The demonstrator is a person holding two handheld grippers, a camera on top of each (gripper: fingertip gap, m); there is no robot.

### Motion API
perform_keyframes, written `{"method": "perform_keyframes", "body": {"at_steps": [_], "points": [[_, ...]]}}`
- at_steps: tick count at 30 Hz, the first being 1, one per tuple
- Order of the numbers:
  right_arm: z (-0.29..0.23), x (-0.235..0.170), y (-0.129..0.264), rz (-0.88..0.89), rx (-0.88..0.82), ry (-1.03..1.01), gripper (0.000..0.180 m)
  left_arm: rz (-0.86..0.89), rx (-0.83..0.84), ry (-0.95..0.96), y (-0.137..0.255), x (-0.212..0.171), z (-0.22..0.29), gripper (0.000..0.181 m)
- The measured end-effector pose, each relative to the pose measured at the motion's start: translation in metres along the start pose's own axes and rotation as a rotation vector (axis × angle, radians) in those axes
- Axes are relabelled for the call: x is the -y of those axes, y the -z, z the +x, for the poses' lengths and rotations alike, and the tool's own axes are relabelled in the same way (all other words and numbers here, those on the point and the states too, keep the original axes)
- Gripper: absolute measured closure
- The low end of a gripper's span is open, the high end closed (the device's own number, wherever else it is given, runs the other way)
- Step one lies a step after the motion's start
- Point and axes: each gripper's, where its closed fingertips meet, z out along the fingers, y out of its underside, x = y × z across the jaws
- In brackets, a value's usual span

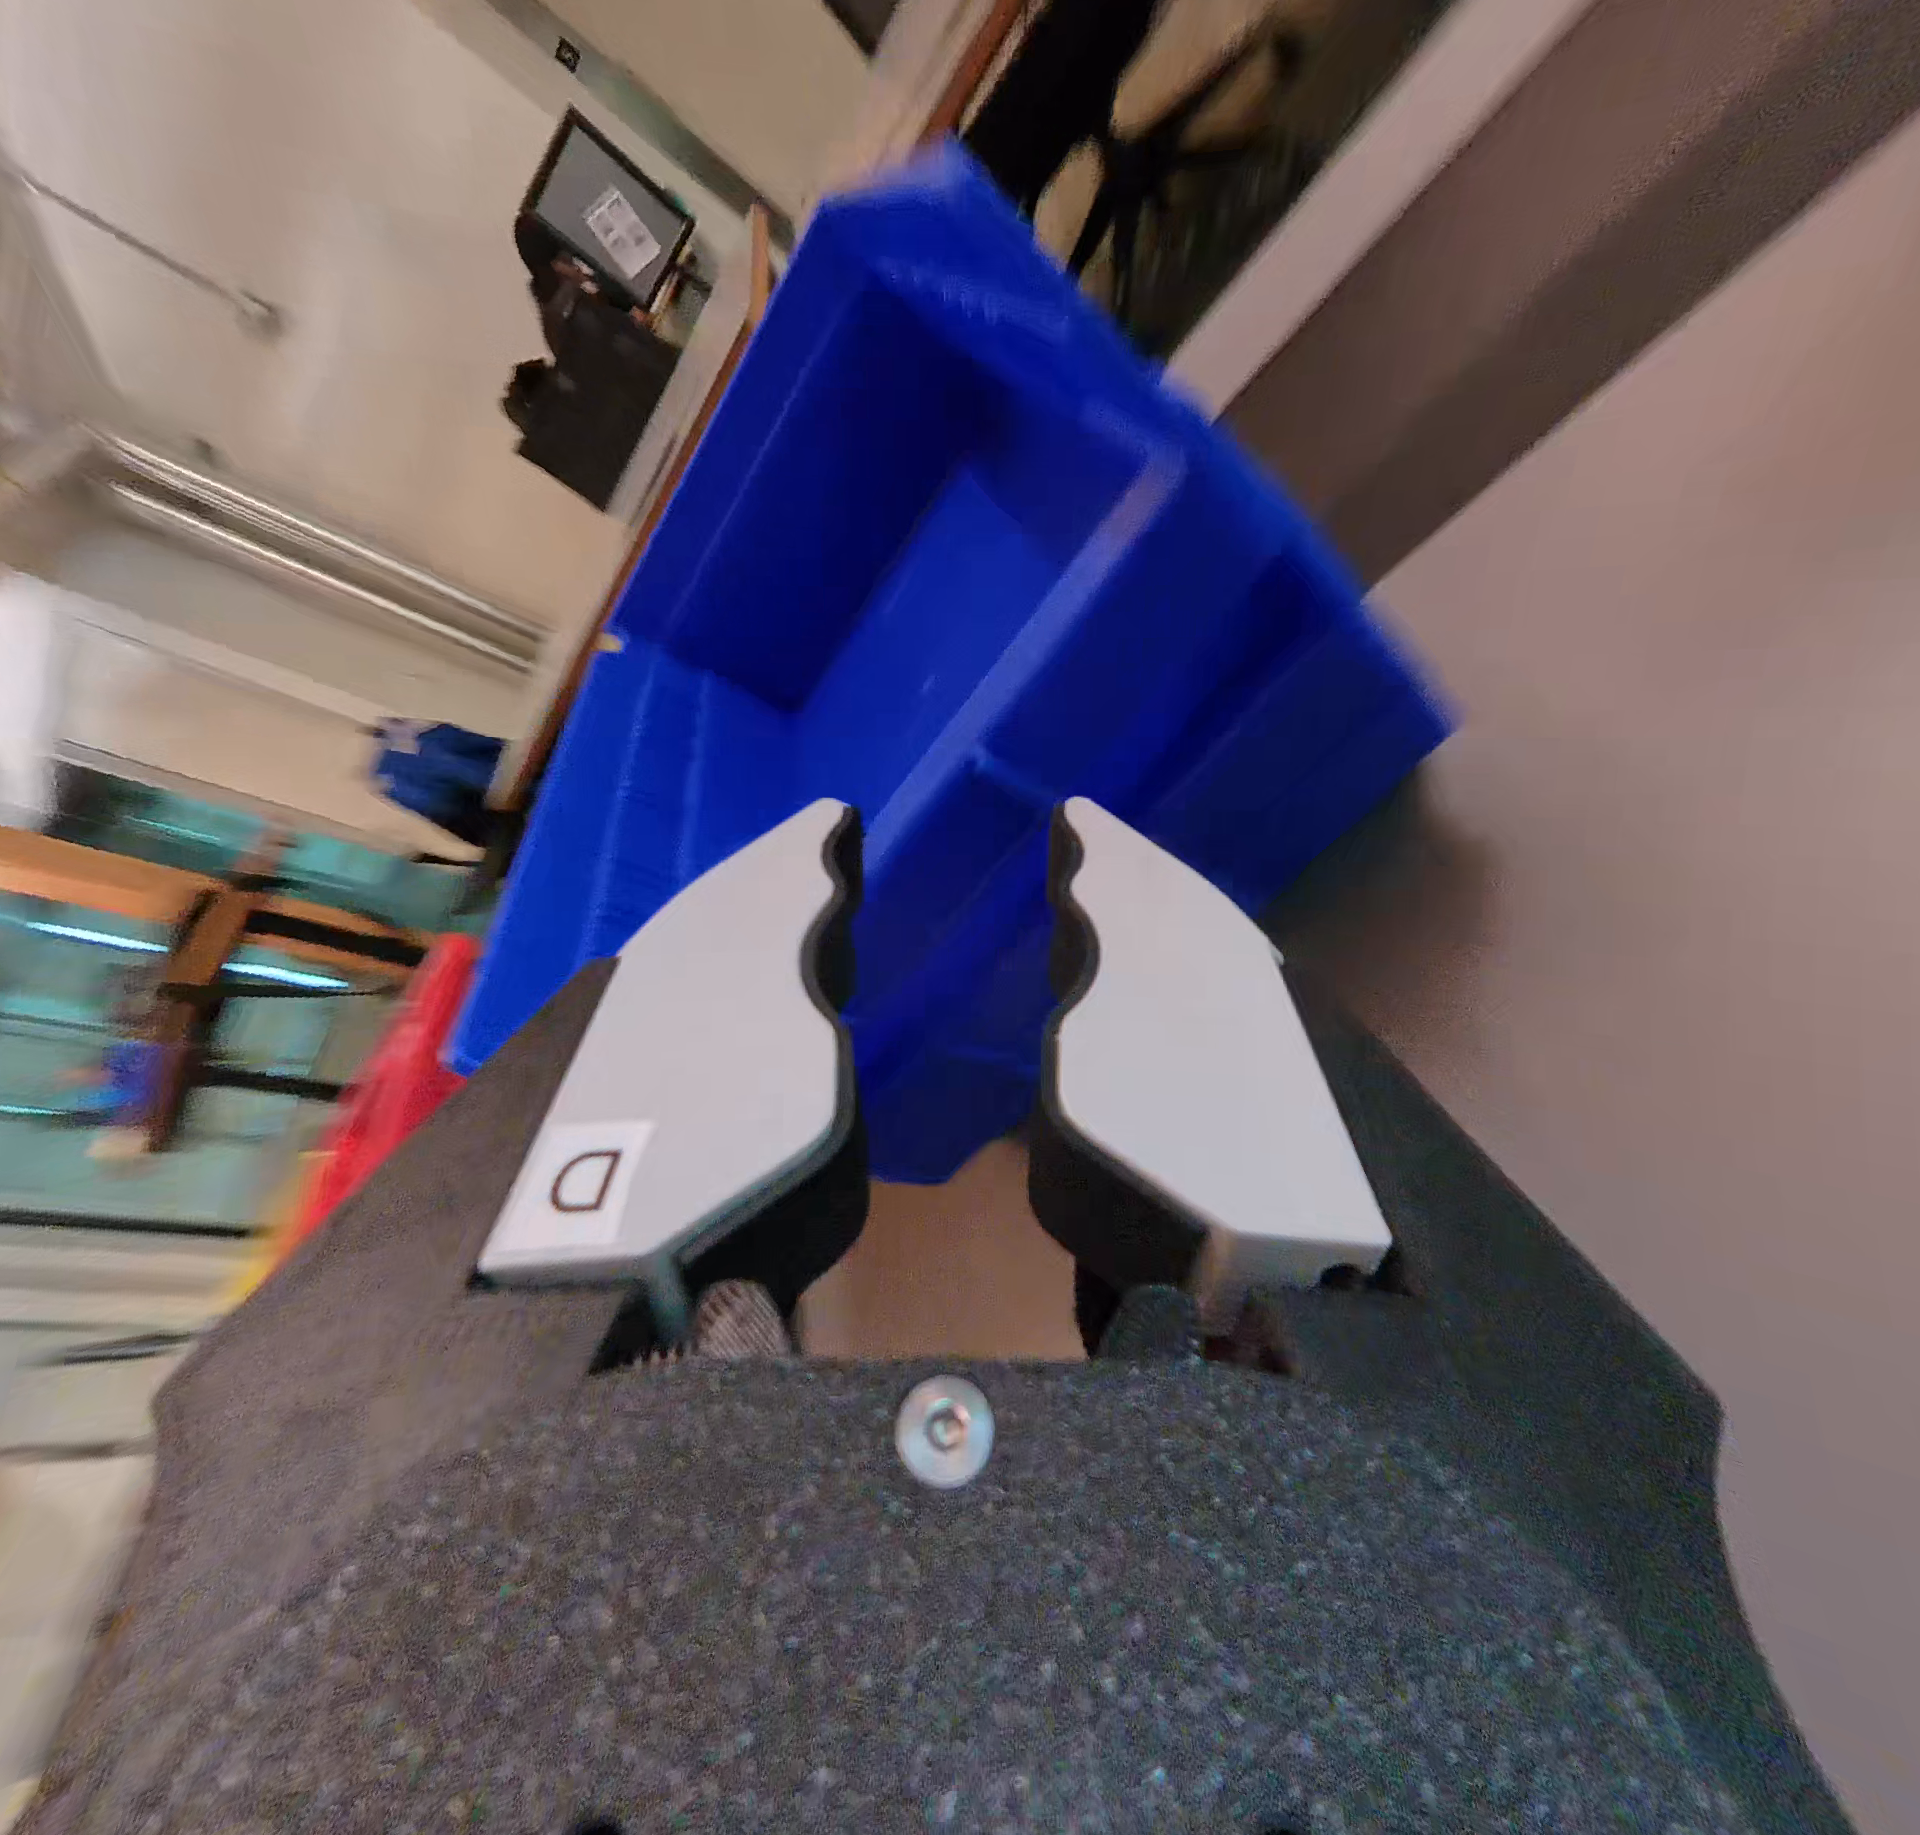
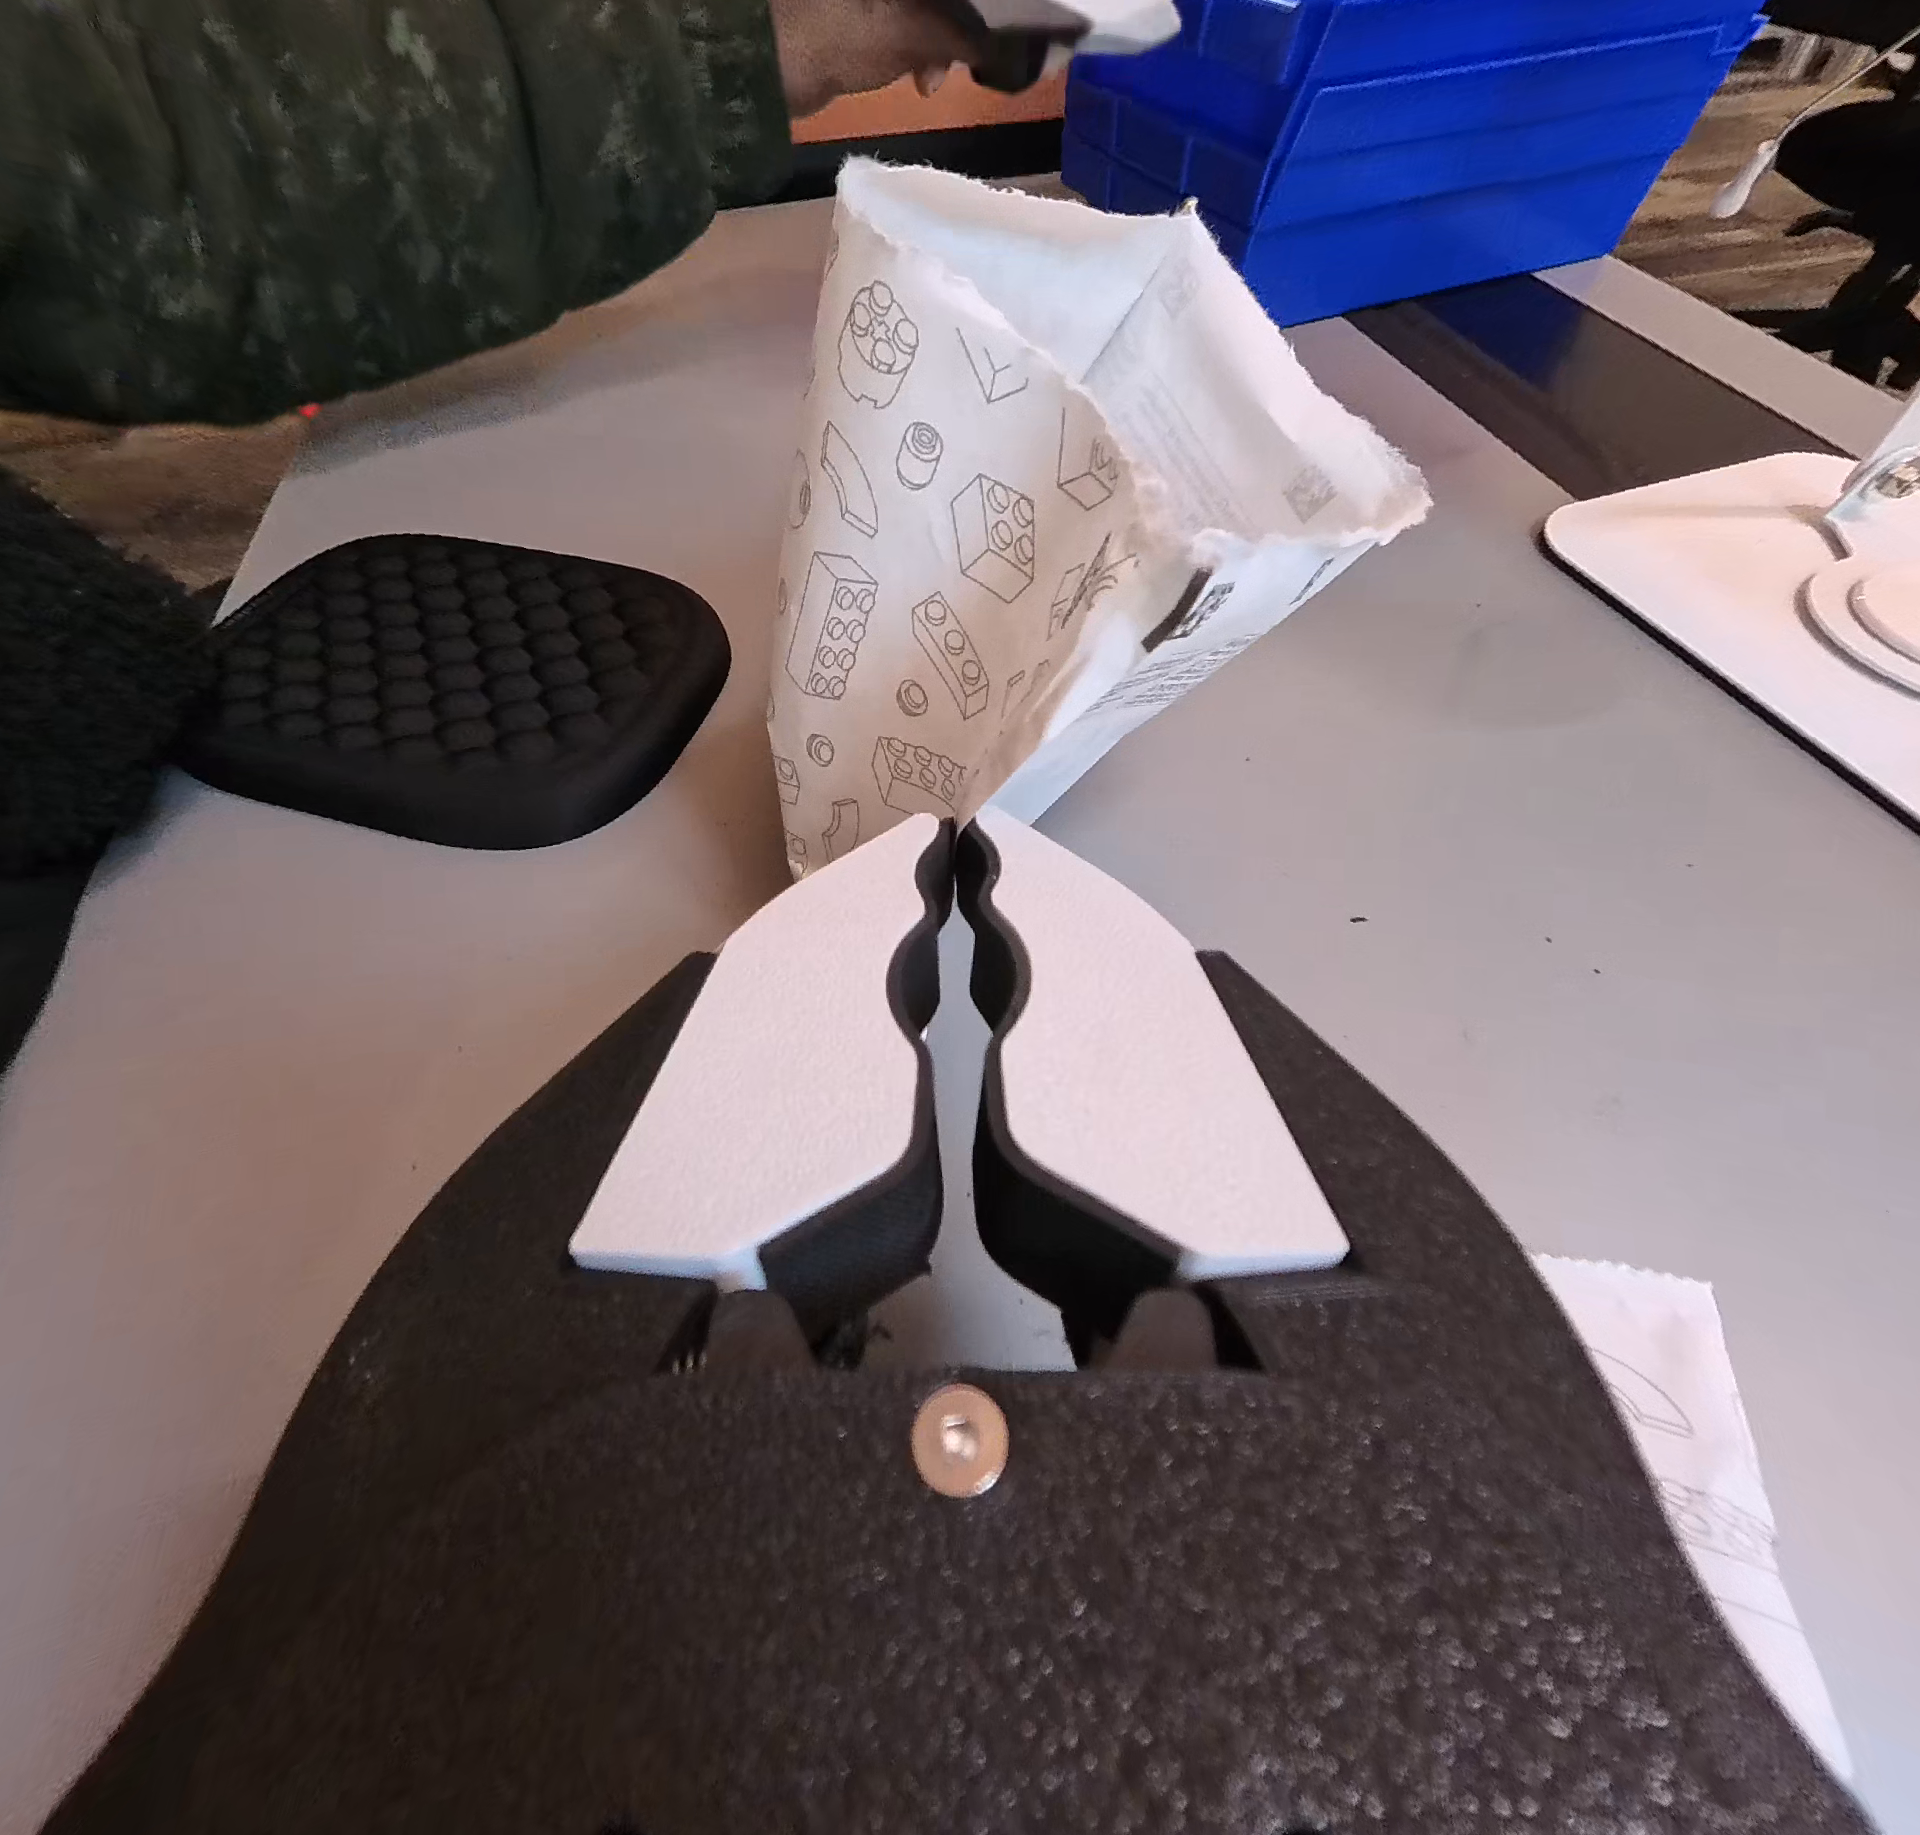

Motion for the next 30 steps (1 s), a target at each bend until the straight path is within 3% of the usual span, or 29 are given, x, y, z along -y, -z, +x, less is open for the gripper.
{"method": "perform_keyframes", "body": {"at_steps": [2,4,9,14,18,24,25,26,27,28,30], "points": [[0.001,0.000,0.000,0.002,-0.001,-0.003,0.180,0.104,-0.085,0.214,0.023,0.024,0.014,0.158],[0.002,0.000,0.000,-0.001,-0.004,0.003,0.180,0.206,-0.127,0.354,0.046,0.047,0.022,0.181],[0.003,-0.002,0.004,-0.020,-0.025,0.083,0.180,0.379,-0.269,0.560,0.093,0.102,0.055,0.181],[0.004,-0.004,0.014,-0.037,-0.052,0.272,0.180,0.549,-0.580,0.521,0.145,0.169,0.126,0.179],[0.002,-0.008,0.025,-0.051,-0.054,0.415,0.180,0.649,-0.856,0.430,0.173,0.182,0.170,0.150],[-0.018,-0.009,0.027,-0.053,0.000,0.558,0.180,0.576,-1.211,0.360,0.175,0.159,0.248,0.104],[-0.021,-0.008,0.026,-0.057,0.004,0.569,0.180,0.570,-1.242,0.350,0.174,0.159,0.258,0.111],[-0.021,-0.008,0.025,-0.063,-0.001,0.575,0.180,0.579,-1.309,0.343,0.180,0.159,0.266,0.131],[-0.020,-0.008,0.026,-0.068,-0.011,0.574,0.180,0.604,-1.404,0.326,0.194,0.159,0.270,0.165],[-0.017,-0.009,0.027,-0.074,-0.022,0.561,0.180,0.632,-1.457,0.300,0.205,0.159,0.270,0.177],[-0.008,-0.010,0.034,-0.071,-0.038,0.508,0.180,0.710,-1.473,0.240,0.223,0.156,0.266,0.181]]}}
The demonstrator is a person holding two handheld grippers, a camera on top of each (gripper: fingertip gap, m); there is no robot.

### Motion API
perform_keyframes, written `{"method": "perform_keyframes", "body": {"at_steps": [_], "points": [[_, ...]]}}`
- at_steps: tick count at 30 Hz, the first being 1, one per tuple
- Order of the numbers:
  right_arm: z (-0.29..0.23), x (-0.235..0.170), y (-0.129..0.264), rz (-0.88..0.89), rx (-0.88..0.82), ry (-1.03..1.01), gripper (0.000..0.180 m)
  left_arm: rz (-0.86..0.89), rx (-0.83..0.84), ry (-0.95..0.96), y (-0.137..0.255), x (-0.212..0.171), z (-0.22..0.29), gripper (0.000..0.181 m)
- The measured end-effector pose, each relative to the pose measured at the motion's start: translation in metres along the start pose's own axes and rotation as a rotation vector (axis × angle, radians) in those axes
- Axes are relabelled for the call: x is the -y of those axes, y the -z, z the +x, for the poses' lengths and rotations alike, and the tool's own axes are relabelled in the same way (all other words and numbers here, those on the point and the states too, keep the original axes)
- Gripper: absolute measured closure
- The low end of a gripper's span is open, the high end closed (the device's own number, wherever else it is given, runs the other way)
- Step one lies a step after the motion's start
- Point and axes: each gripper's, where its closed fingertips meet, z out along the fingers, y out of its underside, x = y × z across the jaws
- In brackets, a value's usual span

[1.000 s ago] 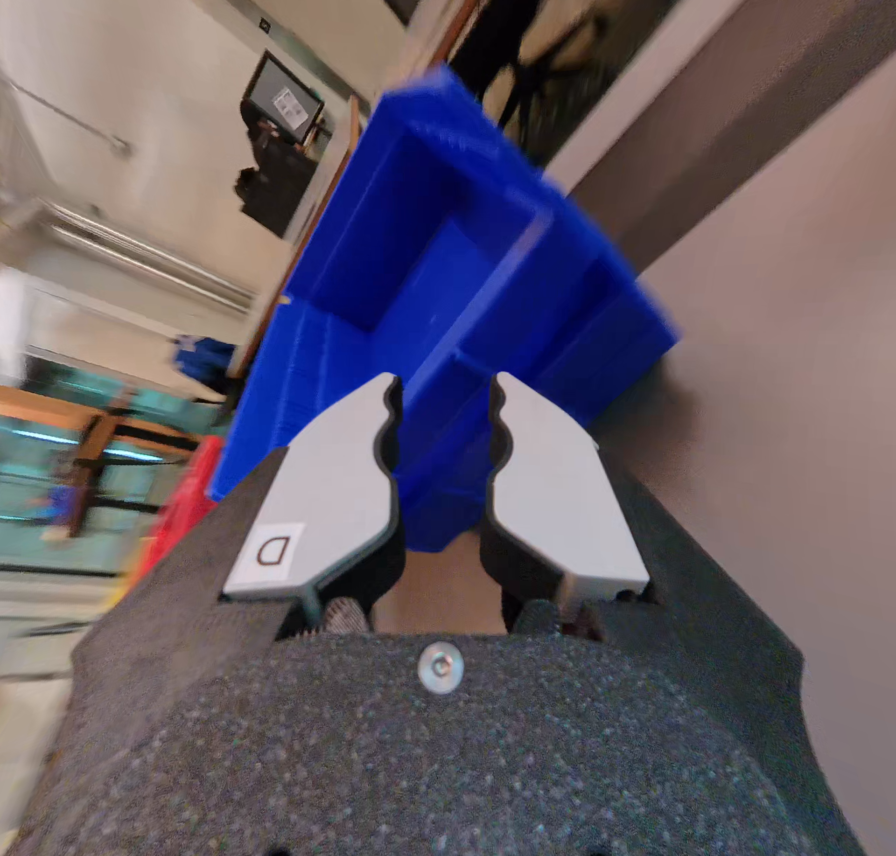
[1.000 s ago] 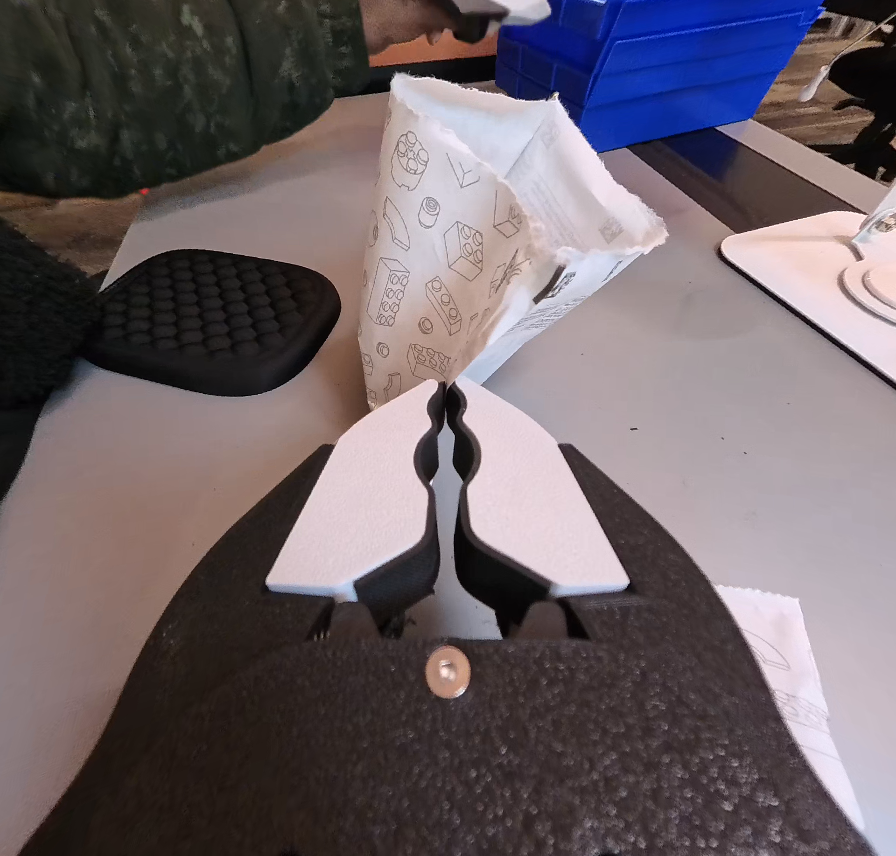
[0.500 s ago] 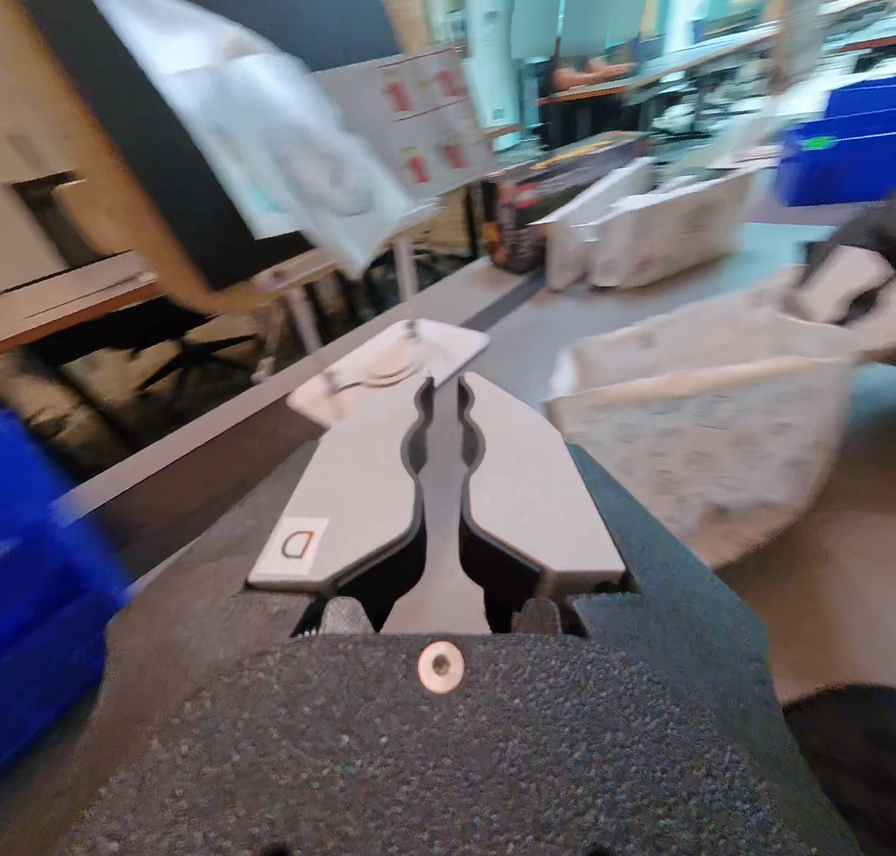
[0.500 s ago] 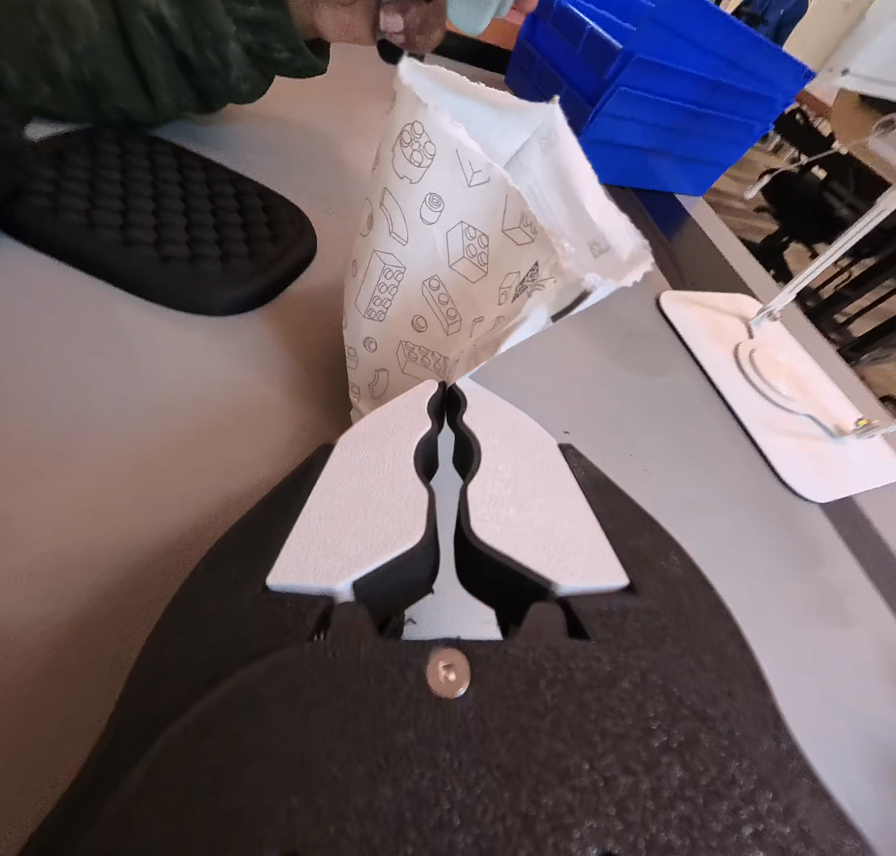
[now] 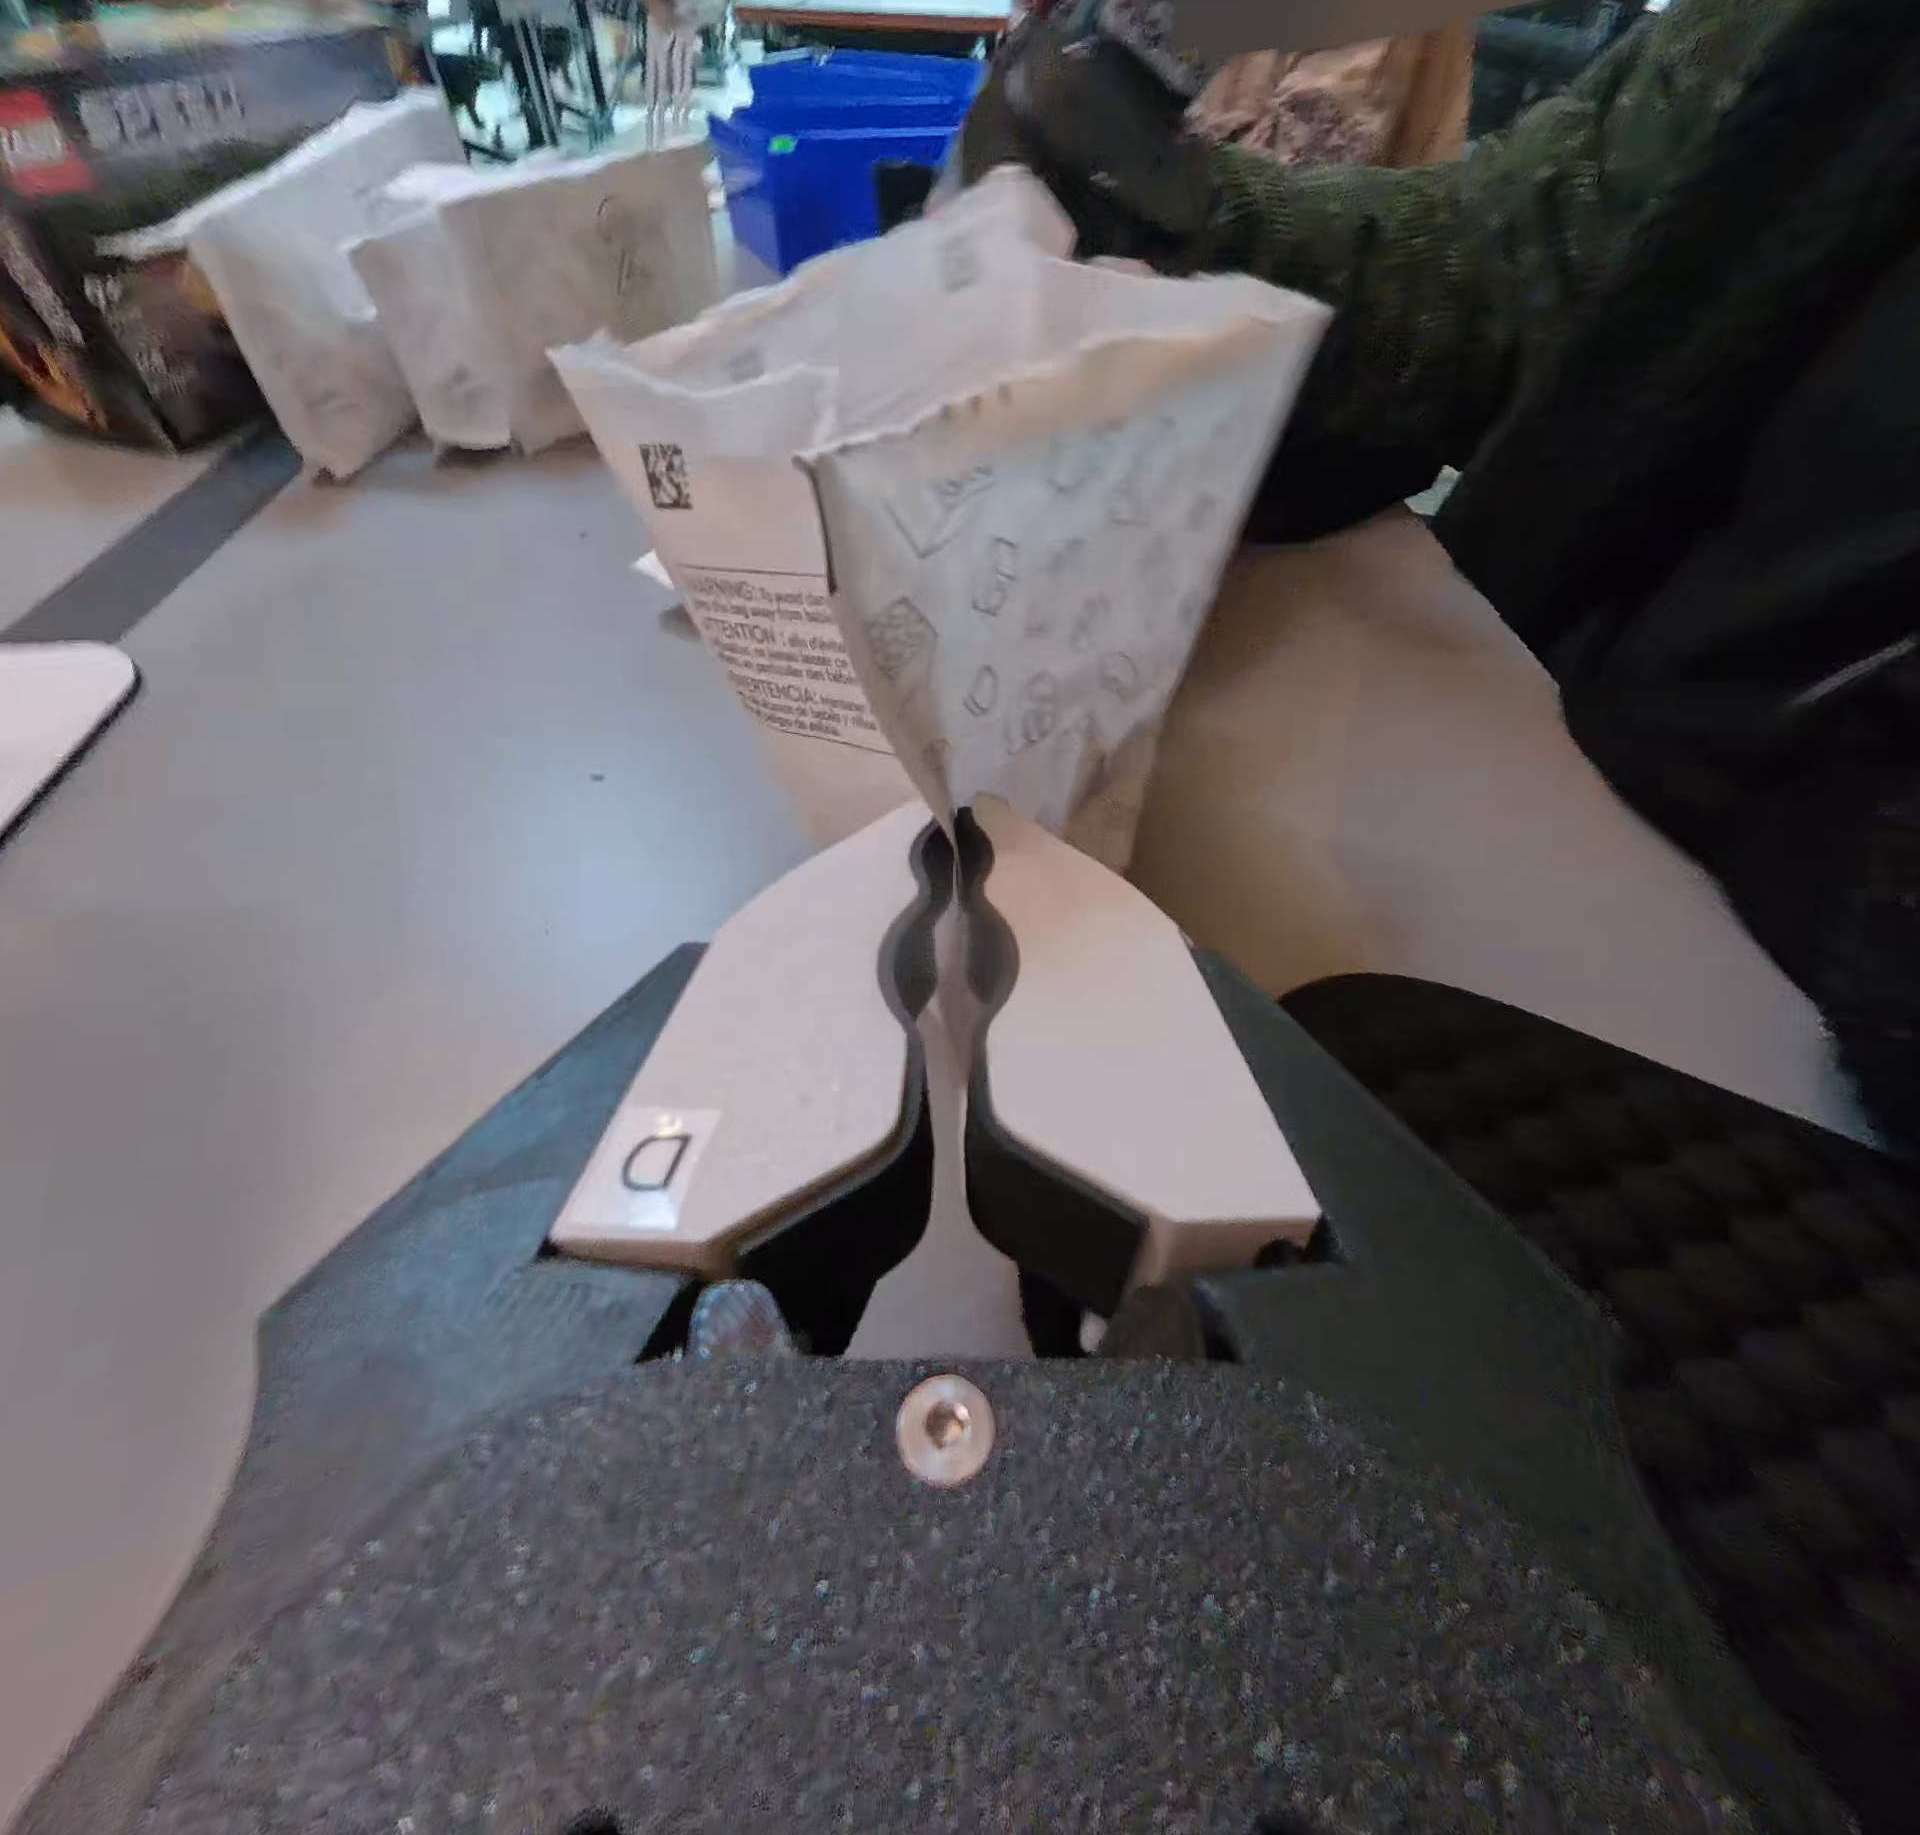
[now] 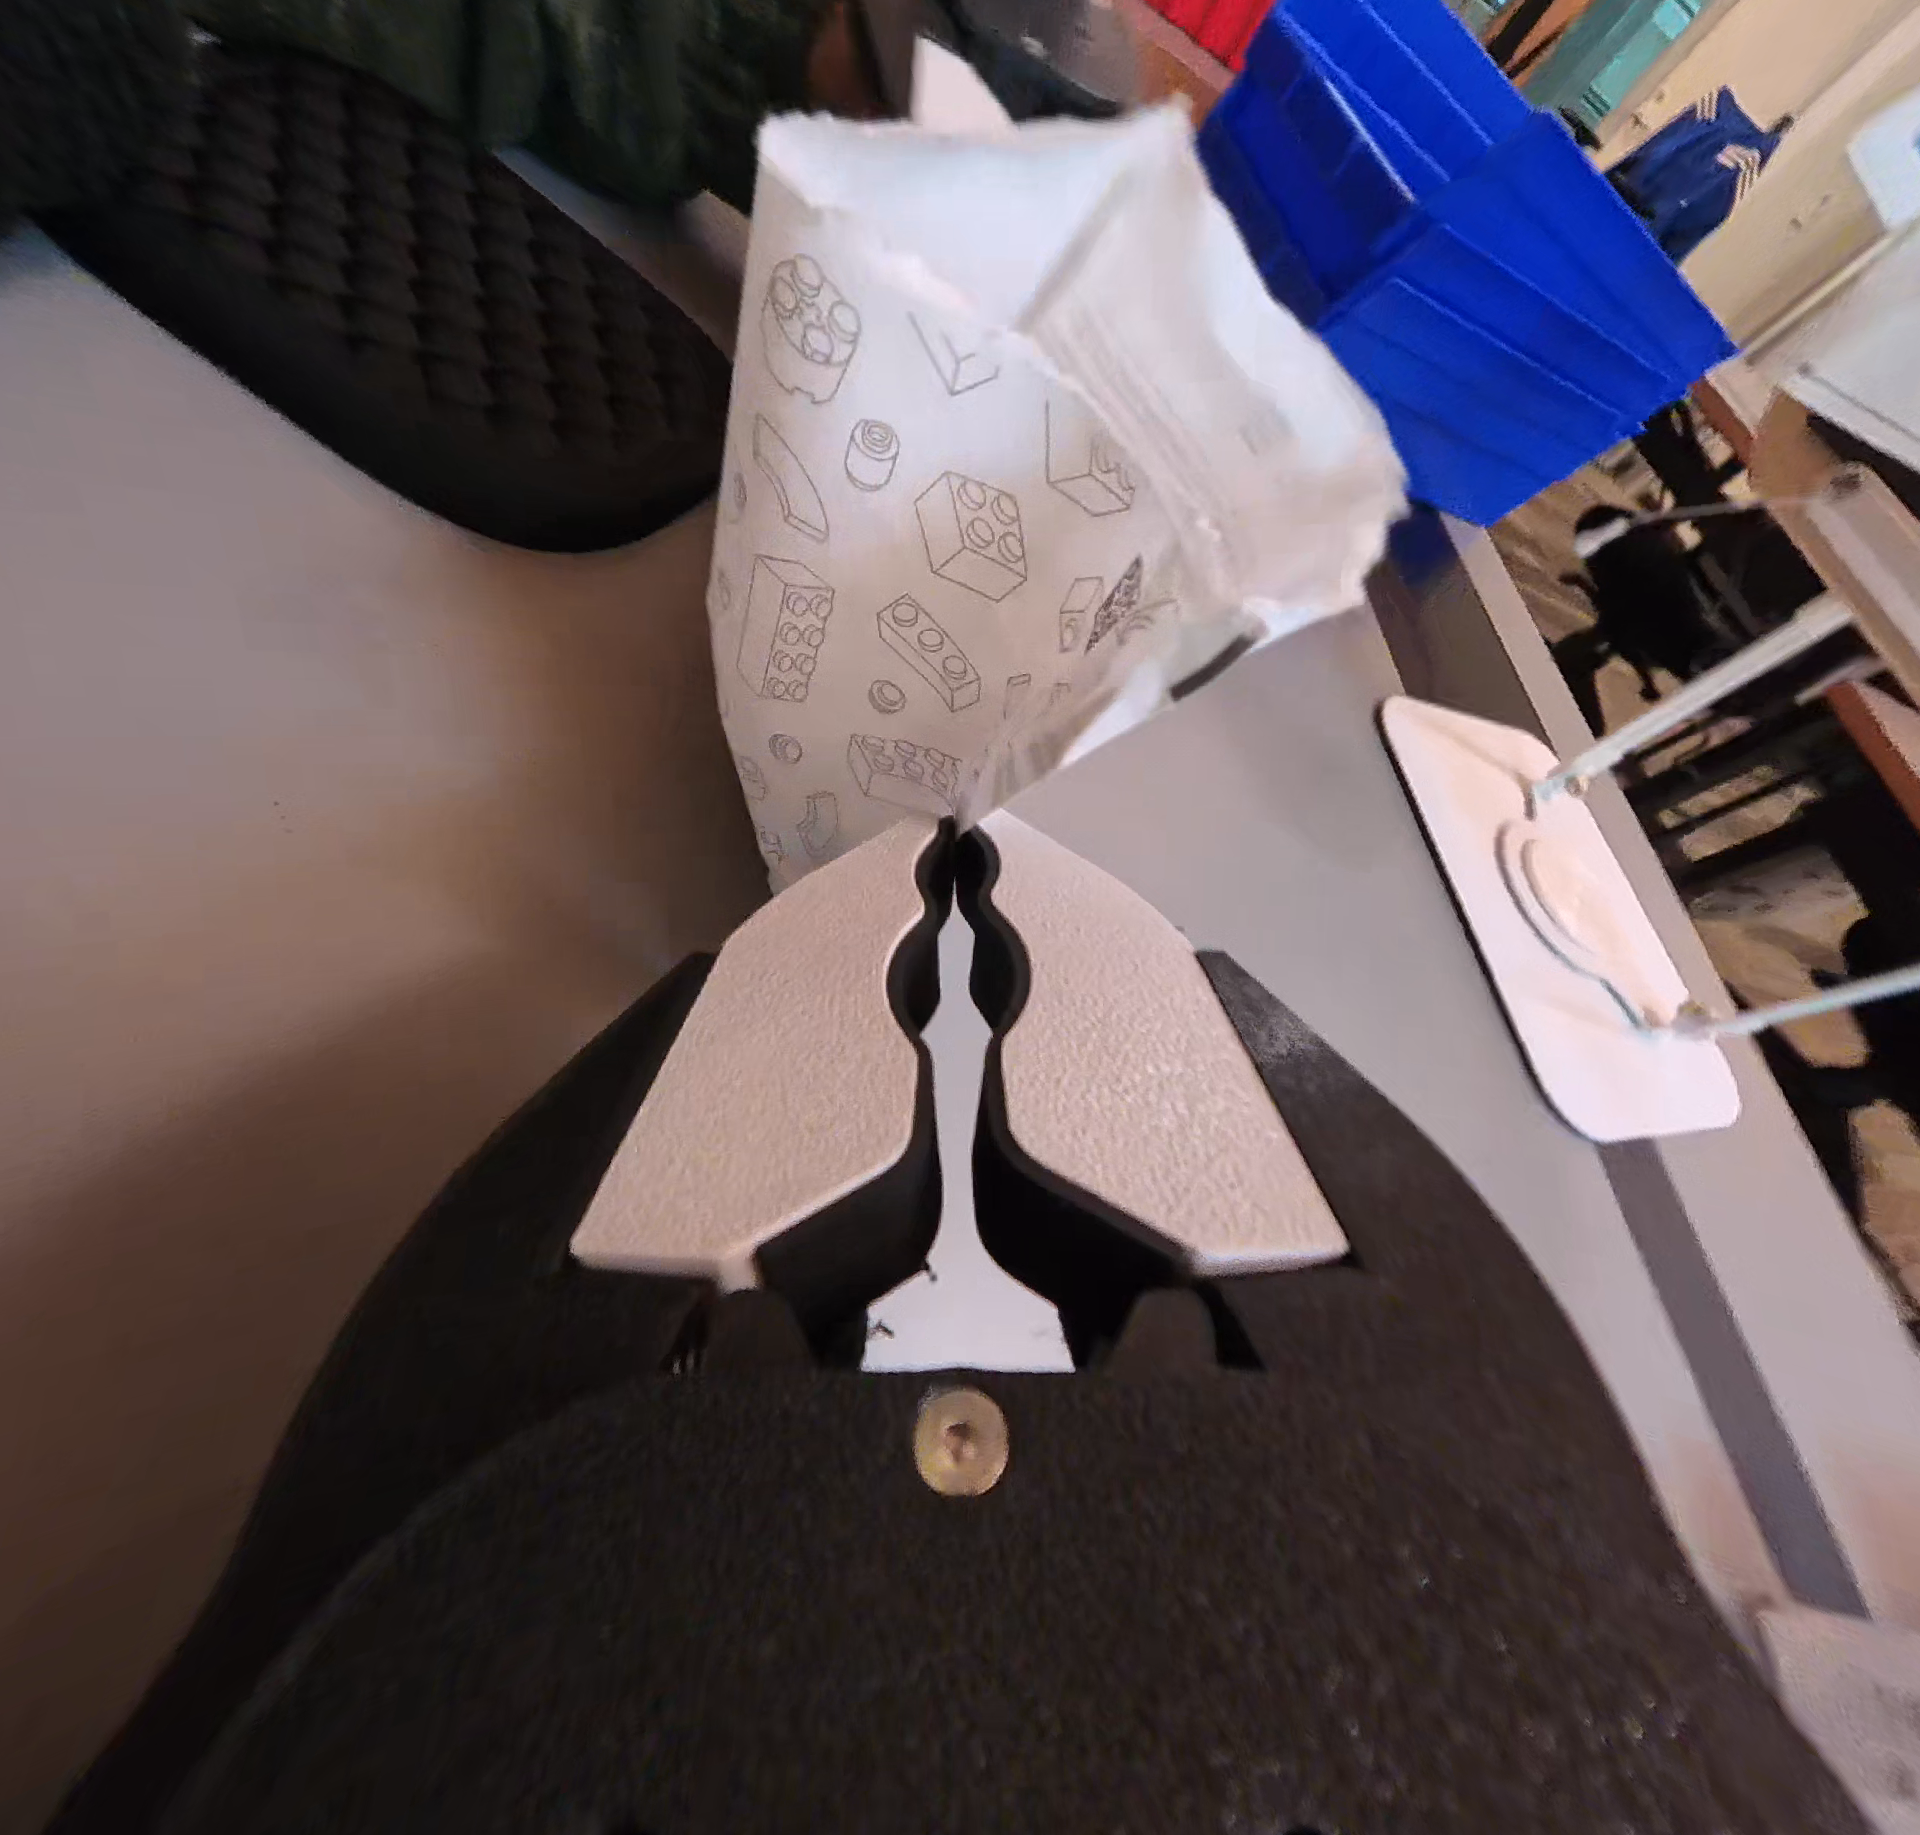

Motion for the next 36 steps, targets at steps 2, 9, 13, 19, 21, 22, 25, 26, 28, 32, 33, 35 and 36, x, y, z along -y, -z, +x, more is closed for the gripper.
{"method": "perform_keyframes", "body": {"at_steps": [2,9,13,19,21,22,25,26,28,32,33,35,36], "points": [[0.010,-0.006,0.008,0.018,-0.010,-0.083,0.180,0.017,0.021,-0.039,0.004,-0.003,0.006,0.181],[0.018,-0.009,0.019,0.060,0.019,-0.215,0.180,0.005,0.108,-0.052,0.014,-0.008,0.003,0.181],[0.013,-0.012,0.013,0.042,0.049,-0.259,0.180,-0.019,0.153,-0.017,0.010,-0.011,-0.005,0.181],[-0.004,-0.004,-0.003,0.028,0.123,-0.277,0.180,-0.069,0.135,-0.031,-0.006,-0.013,0.003,0.180],[0.003,-0.012,0.007,0.010,0.116,-0.306,0.180,-0.060,0.149,0.010,0.006,-0.014,-0.004,0.180],[0.008,-0.017,0.012,0.009,0.107,-0.321,0.179,-0.050,0.153,0.032,0.014,-0.015,-0.008,0.180],[0.007,-0.019,0.014,-0.001,0.130,-0.324,0.179,-0.062,0.150,0.034,0.017,-0.017,-0.009,0.180],[0.005,-0.019,0.014,-0.002,0.129,-0.316,0.179,-0.067,0.153,0.032,0.017,-0.017,-0.009,0.180],[0.005,-0.016,0.014,0.020,0.136,-0.339,0.180,-0.054,0.148,0.052,0.017,-0.015,-0.008,0.180],[0.003,-0.015,0.014,0.007,0.144,-0.350,0.172,-0.024,0.126,0.073,0.012,-0.014,-0.004,0.180],[0.006,-0.015,0.017,0.005,0.144,-0.362,0.167,-0.023,0.121,0.069,0.010,-0.014,-0.002,0.180],[0.015,-0.013,0.031,0.035,0.150,-0.422,0.155,-0.023,0.119,0.072,0.008,-0.014,-0.002,0.180],[0.023,-0.014,0.040,0.047,0.135,-0.456,0.152,-0.022,0.119,0.075,0.009,-0.014,-0.002,0.180]]}}
